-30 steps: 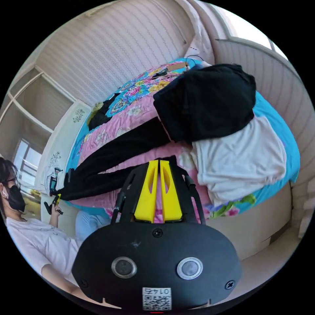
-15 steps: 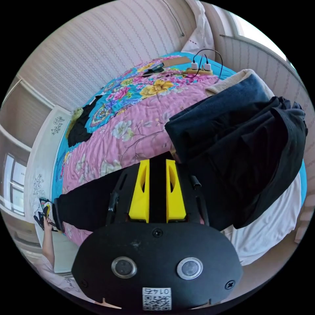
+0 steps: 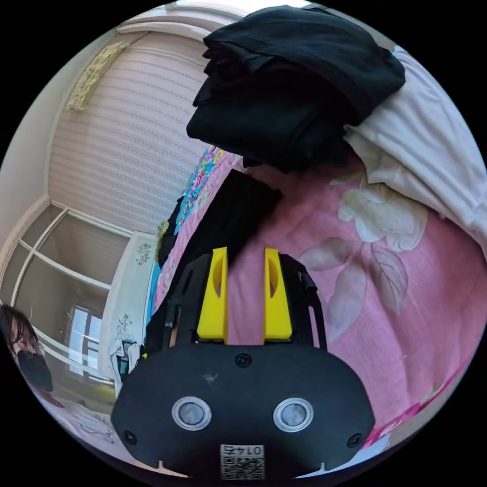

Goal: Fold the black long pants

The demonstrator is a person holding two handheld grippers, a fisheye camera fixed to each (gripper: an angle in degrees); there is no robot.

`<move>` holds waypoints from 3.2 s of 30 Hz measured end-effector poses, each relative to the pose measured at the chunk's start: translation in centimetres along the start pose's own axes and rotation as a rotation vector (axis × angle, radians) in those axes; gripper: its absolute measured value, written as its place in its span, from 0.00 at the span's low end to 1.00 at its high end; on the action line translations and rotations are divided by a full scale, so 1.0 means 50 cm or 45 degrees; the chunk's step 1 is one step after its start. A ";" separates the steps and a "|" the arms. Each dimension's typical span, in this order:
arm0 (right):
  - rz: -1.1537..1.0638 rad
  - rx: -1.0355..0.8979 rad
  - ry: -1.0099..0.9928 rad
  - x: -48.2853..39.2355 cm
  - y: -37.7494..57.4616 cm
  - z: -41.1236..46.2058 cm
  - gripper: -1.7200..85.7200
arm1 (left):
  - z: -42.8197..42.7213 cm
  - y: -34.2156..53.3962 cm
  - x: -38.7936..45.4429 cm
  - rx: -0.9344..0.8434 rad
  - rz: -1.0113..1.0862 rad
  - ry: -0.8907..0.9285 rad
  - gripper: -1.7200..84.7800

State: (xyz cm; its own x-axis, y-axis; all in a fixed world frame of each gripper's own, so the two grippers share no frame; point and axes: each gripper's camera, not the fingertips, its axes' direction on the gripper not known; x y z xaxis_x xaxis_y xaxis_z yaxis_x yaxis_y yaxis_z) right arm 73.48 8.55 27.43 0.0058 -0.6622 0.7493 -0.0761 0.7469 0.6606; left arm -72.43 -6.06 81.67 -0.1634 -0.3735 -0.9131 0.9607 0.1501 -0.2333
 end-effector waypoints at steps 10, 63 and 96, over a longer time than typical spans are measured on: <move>0.044 -0.067 -0.048 0.015 -0.187 0.087 0.03 | 0.143 0.001 0.041 -0.052 -0.066 0.027 0.03; -0.610 -0.346 0.630 0.552 -0.250 0.549 0.02 | 0.622 0.785 0.627 -0.678 1.763 -0.350 0.01; -1.600 -1.181 0.369 0.764 0.619 1.570 0.01 | 0.642 1.176 0.466 -0.458 1.564 -0.185 0.01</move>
State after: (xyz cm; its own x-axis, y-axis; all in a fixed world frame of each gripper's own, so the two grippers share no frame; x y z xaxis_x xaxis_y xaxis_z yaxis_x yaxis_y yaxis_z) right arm -6.92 1.61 72.87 -0.2162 -0.9073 -0.3607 0.7313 -0.3952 0.5559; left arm -12.55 -35.30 57.40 0.8281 0.0925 -0.5529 0.3449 0.6935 0.6326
